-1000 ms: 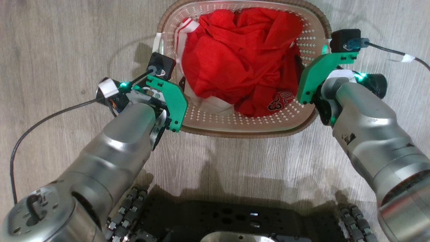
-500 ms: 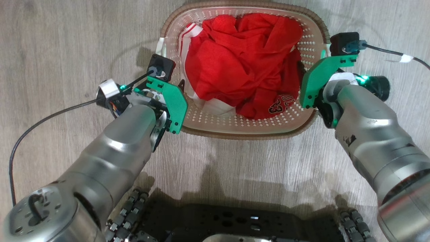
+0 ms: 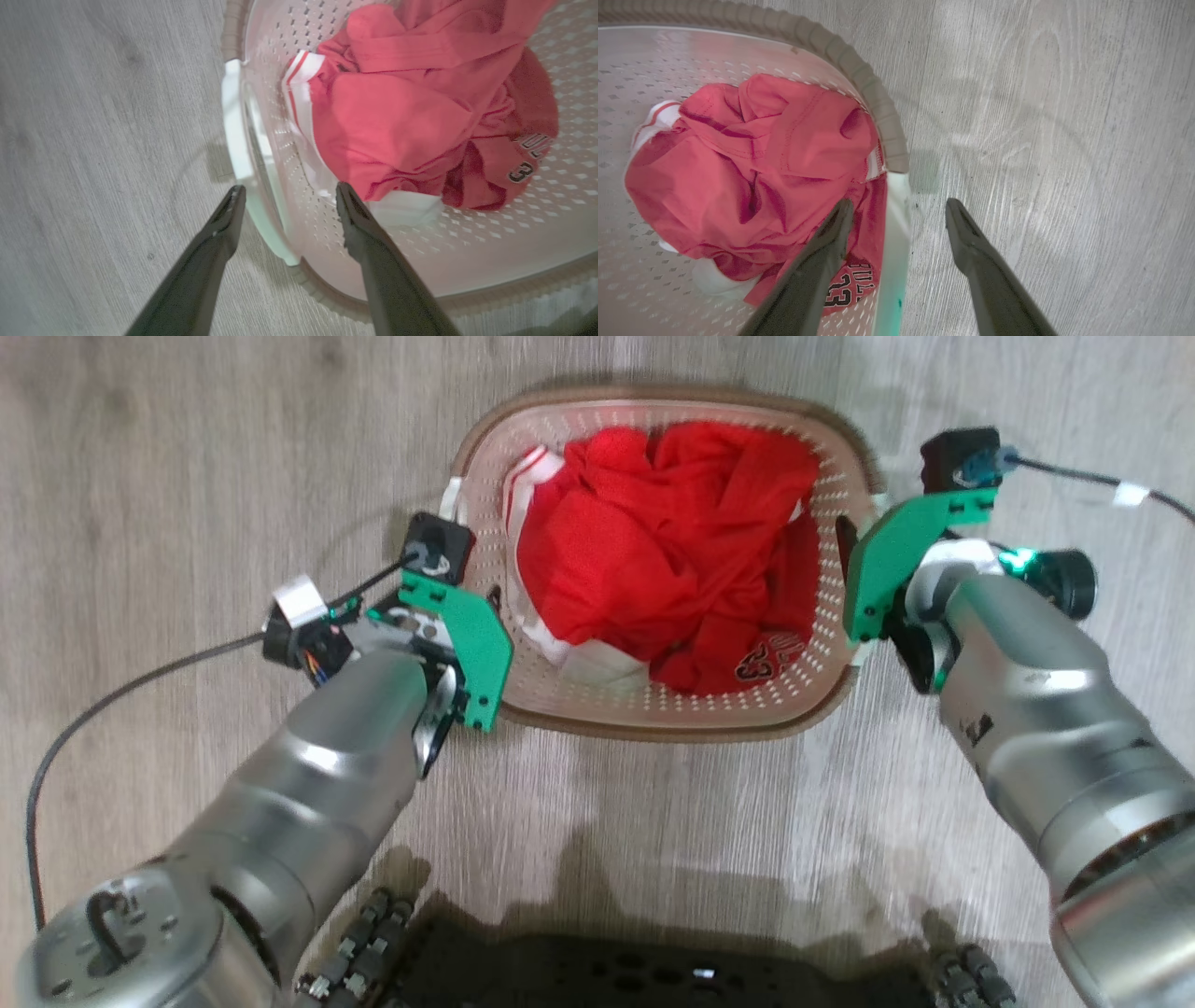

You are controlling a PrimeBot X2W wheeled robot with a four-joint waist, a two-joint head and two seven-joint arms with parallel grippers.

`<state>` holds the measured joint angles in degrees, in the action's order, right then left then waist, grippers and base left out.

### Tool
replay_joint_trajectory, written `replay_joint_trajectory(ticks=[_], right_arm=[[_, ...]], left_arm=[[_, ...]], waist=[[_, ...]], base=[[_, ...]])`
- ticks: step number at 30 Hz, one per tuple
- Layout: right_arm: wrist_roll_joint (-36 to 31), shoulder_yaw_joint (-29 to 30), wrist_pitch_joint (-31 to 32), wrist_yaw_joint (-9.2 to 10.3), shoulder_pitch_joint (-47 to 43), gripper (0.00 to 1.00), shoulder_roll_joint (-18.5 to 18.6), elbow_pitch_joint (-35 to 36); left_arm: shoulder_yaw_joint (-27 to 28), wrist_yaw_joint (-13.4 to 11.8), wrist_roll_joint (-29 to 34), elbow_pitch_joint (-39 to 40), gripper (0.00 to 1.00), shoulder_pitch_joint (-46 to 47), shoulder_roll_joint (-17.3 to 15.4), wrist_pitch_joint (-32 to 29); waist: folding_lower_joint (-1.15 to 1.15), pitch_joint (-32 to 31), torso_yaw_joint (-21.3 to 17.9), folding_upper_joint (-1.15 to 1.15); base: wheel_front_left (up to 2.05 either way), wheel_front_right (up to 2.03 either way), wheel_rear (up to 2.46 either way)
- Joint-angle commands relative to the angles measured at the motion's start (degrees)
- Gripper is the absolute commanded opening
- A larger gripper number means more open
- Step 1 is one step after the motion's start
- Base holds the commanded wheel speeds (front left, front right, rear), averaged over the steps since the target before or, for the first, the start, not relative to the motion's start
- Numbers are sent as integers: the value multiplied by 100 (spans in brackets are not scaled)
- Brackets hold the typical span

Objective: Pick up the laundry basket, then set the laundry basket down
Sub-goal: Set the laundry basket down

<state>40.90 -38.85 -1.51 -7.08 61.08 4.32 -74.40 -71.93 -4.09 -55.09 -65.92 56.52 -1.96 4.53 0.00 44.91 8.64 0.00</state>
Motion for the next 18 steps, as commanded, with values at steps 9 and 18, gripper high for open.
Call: replay_joint_trajectory(ticks=[9,18], right_arm=[[182,-60,-23,-41,-816,100,-145,202],[872,-88,-250,-41,-1358,100,-145,680]], left_arm=[[-16,-118,-142,-213,100,-575,-92,116],[66,-206,-300,-532,100,-986,-92,545]], waist=[[0,-925,-91,0],[0,-1963,-260,0]], base=[[0,0,0],[0,0,0]])
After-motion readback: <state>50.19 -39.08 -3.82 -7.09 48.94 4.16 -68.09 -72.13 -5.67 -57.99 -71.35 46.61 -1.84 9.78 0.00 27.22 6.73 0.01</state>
